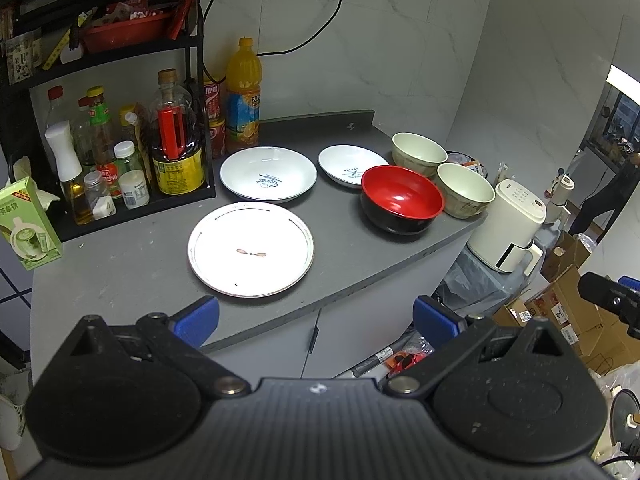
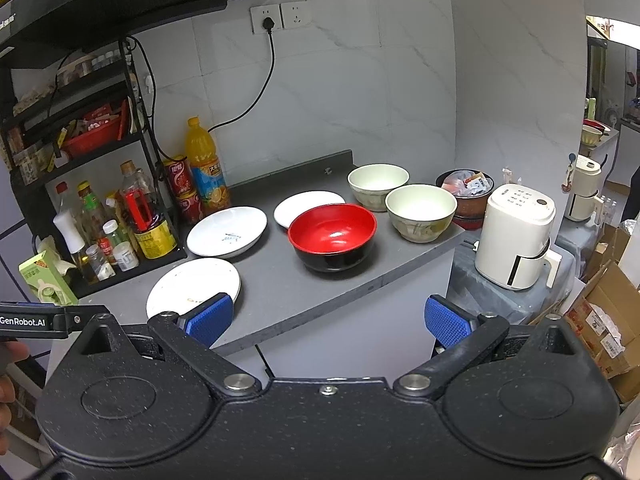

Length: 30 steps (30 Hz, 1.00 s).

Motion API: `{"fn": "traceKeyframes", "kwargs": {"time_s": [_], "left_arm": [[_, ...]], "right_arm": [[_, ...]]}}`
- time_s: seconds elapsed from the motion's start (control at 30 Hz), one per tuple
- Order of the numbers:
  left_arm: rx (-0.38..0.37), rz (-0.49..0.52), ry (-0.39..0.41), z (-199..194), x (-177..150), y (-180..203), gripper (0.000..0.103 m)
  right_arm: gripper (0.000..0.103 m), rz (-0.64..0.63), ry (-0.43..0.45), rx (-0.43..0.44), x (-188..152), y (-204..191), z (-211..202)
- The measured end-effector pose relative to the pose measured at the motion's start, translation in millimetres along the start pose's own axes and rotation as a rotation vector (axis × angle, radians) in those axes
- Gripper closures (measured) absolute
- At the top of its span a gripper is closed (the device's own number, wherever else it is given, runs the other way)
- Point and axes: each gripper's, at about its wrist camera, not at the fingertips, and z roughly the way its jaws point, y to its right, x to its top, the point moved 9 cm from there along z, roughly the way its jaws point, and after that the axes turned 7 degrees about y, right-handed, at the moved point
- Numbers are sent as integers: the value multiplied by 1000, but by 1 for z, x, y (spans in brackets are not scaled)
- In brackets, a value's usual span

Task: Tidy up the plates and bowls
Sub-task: 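Move both grippers toward the large cream bowl beside the red bowl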

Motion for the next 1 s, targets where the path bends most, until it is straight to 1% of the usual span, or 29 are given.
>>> {"fn": "traceKeyframes", "kwargs": {"time_s": [0.1, 0.17, 0.2, 0.3, 0.33, 0.37, 0.47, 0.6, 0.77, 1.0], "left_arm": [[1, -1, 1, 0, 1, 0, 1], [3, -1, 3, -1, 1, 0, 1], [4, -2, 4, -2, 2, 0, 1], [5, -3, 4, -2, 2, 1, 1], [5, -2, 4, -3, 3, 1, 1], [5, -2, 5, -3, 2, 2, 1], [5, -3, 6, -4, 2, 3, 1], [5, 4, 4, -4, 2, 6, 1], [7, -1, -1, -1, 3, 11, 1], [-5, 7, -21, 12, 10, 23, 1]], "right_arm": [[0, -5, 21, 2, 3, 1, -1], [0, -34, 4, -21, 1, 0, -2], [0, -60, 7, -35, 2, 1, -2], [0, -82, 14, -47, 4, 2, -3], [0, -78, 13, -44, 4, 2, -3], [0, -18, 10, -10, 0, 1, -2], [0, -3, 18, 2, 0, 2, -2], [0, 10, 6, 3, -2, 5, -1], [0, 9, 11, 4, -1, 8, 0], [0, 26, 3, 4, -1, 12, 6]]}}
